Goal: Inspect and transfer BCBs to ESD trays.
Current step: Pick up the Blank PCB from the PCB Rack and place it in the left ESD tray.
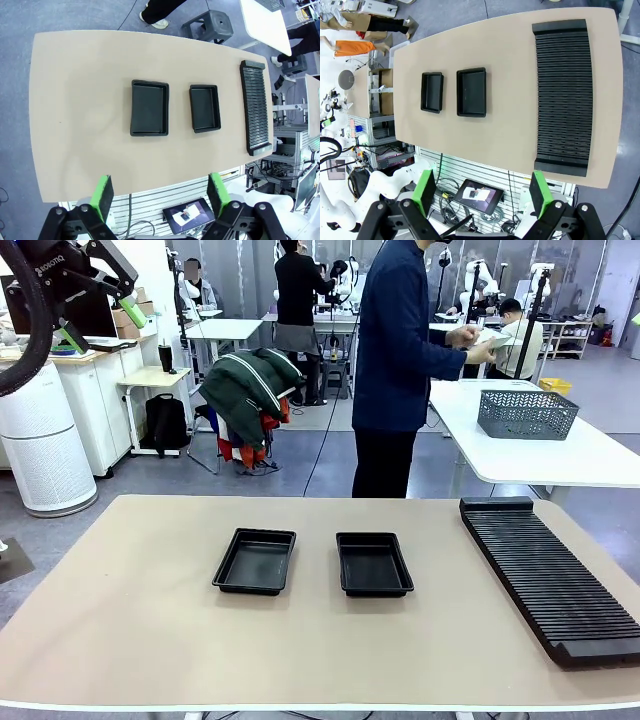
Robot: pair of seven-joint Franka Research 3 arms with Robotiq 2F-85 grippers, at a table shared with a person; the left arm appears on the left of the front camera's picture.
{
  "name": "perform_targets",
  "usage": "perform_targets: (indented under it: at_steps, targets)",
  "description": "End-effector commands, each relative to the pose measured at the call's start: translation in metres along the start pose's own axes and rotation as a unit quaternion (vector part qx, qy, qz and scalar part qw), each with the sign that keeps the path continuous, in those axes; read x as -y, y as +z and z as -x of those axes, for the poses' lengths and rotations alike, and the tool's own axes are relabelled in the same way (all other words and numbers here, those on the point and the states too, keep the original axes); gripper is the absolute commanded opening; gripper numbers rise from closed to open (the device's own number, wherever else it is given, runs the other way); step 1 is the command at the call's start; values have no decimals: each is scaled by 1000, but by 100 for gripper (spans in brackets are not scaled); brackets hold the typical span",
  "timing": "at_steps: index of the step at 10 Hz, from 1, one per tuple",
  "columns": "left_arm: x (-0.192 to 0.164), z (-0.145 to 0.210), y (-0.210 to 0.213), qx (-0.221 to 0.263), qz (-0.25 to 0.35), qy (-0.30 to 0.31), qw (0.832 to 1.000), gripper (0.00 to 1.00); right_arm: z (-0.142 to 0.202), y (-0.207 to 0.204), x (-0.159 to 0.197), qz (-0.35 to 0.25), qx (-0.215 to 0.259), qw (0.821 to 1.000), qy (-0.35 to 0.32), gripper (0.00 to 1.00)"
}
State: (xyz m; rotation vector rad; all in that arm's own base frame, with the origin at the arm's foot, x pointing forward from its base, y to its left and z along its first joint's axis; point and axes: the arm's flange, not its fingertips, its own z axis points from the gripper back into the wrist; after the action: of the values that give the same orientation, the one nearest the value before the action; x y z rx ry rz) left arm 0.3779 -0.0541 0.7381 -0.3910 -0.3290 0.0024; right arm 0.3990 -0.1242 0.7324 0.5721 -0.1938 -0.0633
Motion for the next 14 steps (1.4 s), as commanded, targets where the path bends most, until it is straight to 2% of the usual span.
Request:
perform_targets:
  at_steps: [1,14]
  targets:
    - [0,1,0,0,0,0,1000,100,0,0,0,-3,1,1000,0,100]
    - [0,0,-1,-1,0,0,1000,100,0,0,0,-3,1,1000,0,100]
